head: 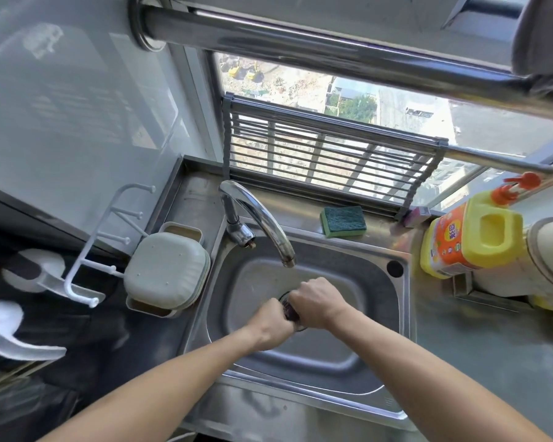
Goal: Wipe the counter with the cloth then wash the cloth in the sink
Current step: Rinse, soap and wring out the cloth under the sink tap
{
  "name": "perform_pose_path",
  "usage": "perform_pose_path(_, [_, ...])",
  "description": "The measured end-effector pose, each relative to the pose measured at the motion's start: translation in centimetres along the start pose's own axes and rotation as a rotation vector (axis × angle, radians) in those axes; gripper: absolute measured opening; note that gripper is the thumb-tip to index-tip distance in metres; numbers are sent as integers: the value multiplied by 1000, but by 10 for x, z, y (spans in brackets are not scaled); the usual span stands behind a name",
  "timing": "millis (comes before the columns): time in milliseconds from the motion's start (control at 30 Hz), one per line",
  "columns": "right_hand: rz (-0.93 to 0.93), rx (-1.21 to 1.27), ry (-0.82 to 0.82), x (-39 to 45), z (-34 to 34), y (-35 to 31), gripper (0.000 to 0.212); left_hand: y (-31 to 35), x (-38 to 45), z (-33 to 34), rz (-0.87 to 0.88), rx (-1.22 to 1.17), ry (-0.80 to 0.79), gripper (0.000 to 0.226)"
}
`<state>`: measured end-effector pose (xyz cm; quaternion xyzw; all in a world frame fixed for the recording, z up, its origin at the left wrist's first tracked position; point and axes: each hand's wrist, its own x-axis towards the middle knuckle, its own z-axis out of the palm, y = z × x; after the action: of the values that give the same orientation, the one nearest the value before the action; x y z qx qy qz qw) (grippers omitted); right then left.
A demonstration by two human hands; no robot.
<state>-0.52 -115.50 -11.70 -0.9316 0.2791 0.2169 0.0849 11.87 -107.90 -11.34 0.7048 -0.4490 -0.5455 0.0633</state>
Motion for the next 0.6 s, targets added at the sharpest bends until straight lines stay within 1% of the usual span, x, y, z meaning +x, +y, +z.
perform_pose_path(100, [-43,-7,97,1,-3,8,21,9,-7,3,-112,-356,-77,28])
perform_pose_path(167, [-45,-45,152,1,-4,13,14,14,-13,5,-203,-572,-141,32])
perform_pose_path(233, [-34,-38,211,2,0,17,20,20,-20,7,-260,-708,-205,39])
perform_pose_path(367, [-31,41,390,1,9,20,14,26,-26,10,-304,-918,-338,38])
perform_pose_path(433, [-17,87,450,0,15,21,18,24,-26,5,-303,-983,-444,39])
perform_pose_path(500, [12,133,464,-1,19,22,19,21,-21,-3,-289,-983,-552,45])
perform_pose_path(567, [62,181,484,-3,18,20,21,18,-13,-14,-300,-926,-593,58])
perform_pose_path(600, [90,189,447,-4,18,19,21,15,-8,-19,-303,-862,-571,65])
